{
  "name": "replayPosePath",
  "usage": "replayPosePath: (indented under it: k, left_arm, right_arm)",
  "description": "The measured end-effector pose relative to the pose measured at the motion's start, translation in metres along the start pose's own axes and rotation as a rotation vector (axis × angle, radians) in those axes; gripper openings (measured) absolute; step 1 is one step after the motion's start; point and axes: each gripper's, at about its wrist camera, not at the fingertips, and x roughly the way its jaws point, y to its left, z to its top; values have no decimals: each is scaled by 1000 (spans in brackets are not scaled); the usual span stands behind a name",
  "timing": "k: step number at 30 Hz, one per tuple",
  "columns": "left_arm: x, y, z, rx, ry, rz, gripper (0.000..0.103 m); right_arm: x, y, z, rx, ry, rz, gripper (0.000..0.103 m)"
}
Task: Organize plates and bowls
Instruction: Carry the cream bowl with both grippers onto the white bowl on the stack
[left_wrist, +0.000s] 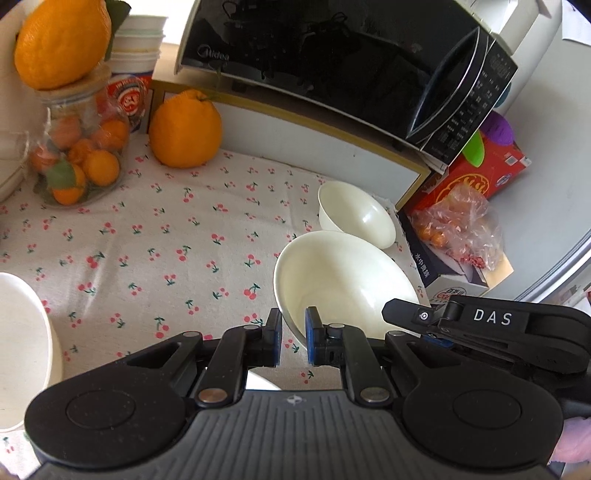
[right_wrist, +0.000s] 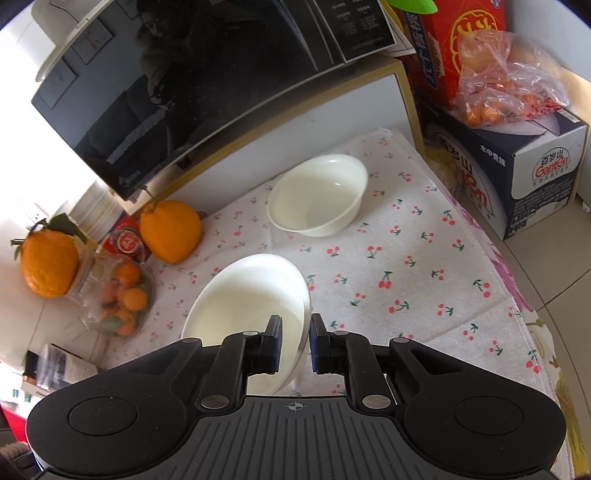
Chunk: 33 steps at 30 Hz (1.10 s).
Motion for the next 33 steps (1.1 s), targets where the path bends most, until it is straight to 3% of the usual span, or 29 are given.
replayPosePath:
  k: [33]
  left_arm:
    - [-84, 73, 15, -73, -46, 54, 12]
  right_arm:
    - [-1, 113, -23, -135, 61, 135, 17]
